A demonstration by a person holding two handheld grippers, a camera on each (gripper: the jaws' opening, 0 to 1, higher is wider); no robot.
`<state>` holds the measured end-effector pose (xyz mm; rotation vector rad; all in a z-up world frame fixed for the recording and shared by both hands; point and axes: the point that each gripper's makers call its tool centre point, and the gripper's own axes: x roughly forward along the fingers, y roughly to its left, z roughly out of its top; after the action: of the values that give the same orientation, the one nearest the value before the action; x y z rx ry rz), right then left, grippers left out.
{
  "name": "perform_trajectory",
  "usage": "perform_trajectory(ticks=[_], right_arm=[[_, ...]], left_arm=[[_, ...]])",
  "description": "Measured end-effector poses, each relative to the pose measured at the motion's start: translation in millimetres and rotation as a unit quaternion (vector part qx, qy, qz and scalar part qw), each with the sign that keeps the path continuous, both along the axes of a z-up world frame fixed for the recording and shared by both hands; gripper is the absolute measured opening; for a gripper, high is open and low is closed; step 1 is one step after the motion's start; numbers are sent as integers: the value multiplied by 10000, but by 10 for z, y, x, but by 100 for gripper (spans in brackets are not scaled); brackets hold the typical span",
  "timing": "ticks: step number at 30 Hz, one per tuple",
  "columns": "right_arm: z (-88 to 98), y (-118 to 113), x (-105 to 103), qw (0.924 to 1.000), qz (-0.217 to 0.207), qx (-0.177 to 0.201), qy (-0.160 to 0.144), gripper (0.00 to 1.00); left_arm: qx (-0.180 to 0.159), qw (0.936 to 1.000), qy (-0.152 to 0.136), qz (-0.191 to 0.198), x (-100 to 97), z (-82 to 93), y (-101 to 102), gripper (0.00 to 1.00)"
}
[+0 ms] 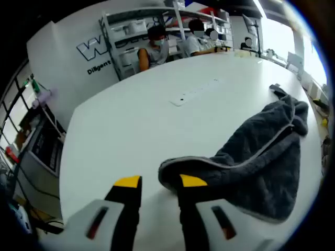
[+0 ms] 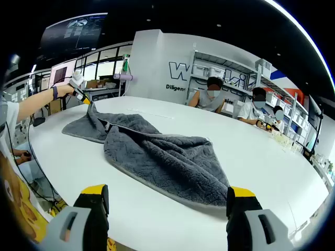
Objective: Fold the towel on the table until its edges align and the towel forms a compact rectangular stack.
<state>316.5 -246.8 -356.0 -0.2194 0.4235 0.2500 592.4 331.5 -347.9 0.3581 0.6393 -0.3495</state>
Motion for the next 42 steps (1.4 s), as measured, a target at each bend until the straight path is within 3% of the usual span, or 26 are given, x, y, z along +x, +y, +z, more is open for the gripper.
perform_trajectory(ticks=[8, 12, 18, 28, 37, 42], right_arm=[[-45, -43, -10, 9999, -14, -55, 150, 98], [-80, -71, -18, 9997, -39, -74, 220, 98], [-83, -201, -57, 9995, -217, -59, 216, 98], [-111, -290, -100, 9991, -299, -75, 275, 98], [-118, -272, -100, 9994, -239, -49, 264, 99], [-141, -257, -84, 9993, -203, -61, 302, 99]], left_arm=[[-288, 9992, -282, -17, -212, 200, -9, 40], [-261, 9986, -383, -242, -375, 273, -109, 40], [-248, 9952, -621, -713, -690, 421, -374, 43], [-219, 9859, -815, -1447, -1230, 488, -817, 51], [-882, 9785, -882, -1640, -1641, 506, -1017, 54], [-986, 9779, -836, -1643, -1870, 467, -1055, 58]])
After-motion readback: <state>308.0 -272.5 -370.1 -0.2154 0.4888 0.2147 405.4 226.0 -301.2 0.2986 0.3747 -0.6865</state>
